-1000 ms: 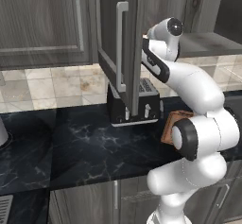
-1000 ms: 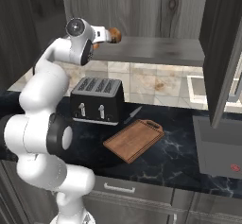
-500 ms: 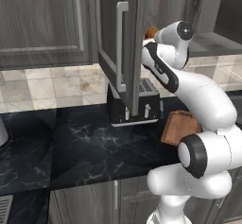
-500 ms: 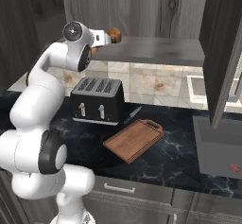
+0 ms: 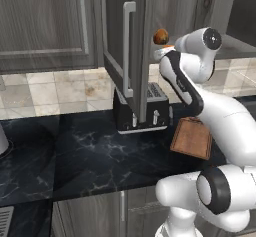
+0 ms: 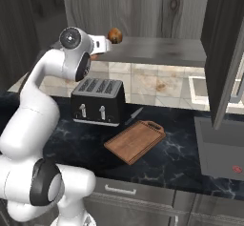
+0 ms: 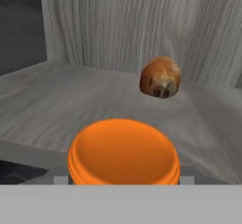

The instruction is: Pick the bread, place it on the cutting board, pick the jam, place it on the counter, and close the cabinet.

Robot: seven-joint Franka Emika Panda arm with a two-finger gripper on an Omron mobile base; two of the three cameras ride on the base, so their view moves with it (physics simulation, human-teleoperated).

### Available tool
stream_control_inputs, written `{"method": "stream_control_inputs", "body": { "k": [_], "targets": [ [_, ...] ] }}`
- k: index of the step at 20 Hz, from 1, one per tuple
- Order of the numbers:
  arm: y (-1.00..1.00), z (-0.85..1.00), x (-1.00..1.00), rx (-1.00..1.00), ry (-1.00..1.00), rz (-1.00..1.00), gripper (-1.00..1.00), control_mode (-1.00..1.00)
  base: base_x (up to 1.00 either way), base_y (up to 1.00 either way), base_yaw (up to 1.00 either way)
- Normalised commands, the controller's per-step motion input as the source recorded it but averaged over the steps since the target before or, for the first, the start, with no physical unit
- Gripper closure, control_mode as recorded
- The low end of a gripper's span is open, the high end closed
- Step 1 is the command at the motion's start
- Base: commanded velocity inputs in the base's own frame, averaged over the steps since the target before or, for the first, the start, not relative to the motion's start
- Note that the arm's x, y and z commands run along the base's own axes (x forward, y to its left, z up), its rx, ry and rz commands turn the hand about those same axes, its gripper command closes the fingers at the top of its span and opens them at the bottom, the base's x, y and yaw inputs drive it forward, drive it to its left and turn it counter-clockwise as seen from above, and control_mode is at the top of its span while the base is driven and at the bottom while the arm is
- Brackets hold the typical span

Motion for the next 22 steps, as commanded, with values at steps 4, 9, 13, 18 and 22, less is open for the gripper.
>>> {"method": "stream_control_inputs", "body": {
  "k": [4, 9, 13, 18, 22],
  "targets": [
    [-0.09, 0.0, -0.73, 0.0, 0.02, 0.0, 1.0, -1.0, 0.0, 0.0, 0.0],
    [0.0, -0.01, -0.78, 0.0, 0.07, 0.0, 1.0, -1.0, 0.0, 0.0, 0.0],
    [0.0, -0.06, -0.79, 0.03, 0.11, 0.0, 1.0, -1.0, 0.0, 0.0, 0.0],
    [0.0, -0.12, -0.71, 0.03, 0.14, 0.0, 1.0, -1.0, 0.0, 0.0, 0.0],
    [0.0, -0.19, -0.63, 0.01, 0.14, 0.0, 1.0, -1.0, 0.0, 0.0, 0.0]
  ]
}}
